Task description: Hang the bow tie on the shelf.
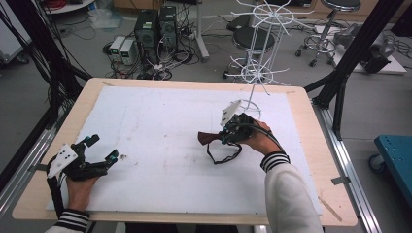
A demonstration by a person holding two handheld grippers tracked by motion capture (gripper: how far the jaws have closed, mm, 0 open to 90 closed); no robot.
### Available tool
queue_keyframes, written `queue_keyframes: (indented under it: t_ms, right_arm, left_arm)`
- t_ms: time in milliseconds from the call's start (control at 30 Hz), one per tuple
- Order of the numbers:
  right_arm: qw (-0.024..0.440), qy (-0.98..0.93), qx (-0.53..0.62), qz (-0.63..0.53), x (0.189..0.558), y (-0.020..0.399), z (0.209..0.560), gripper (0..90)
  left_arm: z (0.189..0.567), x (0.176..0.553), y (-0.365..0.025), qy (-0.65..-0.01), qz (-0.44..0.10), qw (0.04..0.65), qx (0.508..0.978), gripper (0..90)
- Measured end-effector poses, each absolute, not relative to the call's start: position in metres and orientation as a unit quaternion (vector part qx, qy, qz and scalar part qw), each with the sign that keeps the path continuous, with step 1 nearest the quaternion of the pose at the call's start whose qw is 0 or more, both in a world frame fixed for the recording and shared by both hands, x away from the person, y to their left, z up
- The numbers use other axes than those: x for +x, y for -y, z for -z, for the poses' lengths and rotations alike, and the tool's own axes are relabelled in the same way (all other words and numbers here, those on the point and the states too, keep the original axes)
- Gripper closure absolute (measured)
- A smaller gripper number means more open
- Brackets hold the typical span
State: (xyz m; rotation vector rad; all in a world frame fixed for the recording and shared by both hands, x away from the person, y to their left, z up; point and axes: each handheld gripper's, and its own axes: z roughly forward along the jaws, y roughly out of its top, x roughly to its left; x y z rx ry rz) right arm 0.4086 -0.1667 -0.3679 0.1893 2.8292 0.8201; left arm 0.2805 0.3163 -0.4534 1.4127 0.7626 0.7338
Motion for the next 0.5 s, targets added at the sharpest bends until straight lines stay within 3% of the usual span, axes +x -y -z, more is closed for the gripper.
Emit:
queue_keyframes:
  t_ms: [500]
  right_arm:
    - [0.117, -0.919, 0.127, -0.355, 0.383, 0.192, 0.337, 76.7]
  left_arm:
    - [0.453, 0.281, -0.317, -0.335, -0.321, 0.635, 0.618, 6.0]
